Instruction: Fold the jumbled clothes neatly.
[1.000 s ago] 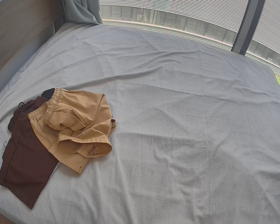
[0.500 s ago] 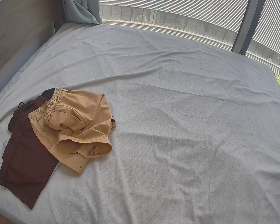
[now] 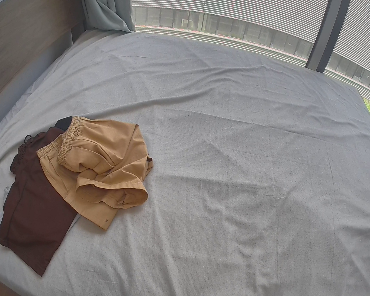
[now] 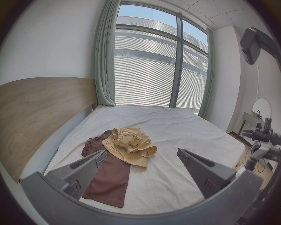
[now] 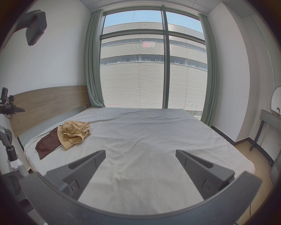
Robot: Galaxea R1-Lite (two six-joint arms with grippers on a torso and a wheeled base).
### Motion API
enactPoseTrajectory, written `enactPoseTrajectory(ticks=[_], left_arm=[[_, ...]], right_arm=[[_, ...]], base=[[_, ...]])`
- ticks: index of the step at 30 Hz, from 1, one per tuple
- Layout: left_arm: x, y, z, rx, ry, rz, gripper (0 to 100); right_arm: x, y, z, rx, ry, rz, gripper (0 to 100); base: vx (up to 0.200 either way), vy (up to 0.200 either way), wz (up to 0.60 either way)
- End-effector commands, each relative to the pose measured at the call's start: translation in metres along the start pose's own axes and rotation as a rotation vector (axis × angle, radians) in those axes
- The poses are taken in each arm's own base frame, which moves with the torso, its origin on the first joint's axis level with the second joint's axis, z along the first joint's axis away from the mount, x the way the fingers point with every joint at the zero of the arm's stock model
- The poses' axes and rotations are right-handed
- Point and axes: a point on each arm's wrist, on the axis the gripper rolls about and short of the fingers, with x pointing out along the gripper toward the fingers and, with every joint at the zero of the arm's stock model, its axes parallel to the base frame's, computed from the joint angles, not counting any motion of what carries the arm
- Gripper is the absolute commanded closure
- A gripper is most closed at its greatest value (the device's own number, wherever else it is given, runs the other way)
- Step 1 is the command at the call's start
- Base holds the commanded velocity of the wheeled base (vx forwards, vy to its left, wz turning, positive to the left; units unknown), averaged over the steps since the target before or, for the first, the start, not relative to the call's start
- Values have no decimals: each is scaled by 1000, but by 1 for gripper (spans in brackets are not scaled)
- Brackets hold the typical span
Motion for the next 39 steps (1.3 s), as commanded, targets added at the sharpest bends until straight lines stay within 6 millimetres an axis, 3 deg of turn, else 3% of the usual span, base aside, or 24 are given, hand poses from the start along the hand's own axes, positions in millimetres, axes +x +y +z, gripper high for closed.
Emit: enactPoseTrajectory(ticks=[1,14,25,34,39], left_arm=[[25,1,24,-57,82,-23,0],[98,6,46,-97,148,-26,0],[139,8,52,-129,199,-76,0],[161,12,56,-144,220,-74,0],[187,28,58,-201,202,-78,0]], right_arm=[[1,0,-5,0,14,2,0],[1,0,-5,-2,14,2,0],[1,0,-5,-2,15,3,0],[1,0,-5,-2,14,2,0],[1,0,-5,0,15,3,0]], base=[[0,0,0],[0,0,0],[0,0,0],[0,0,0],[0,0,0]])
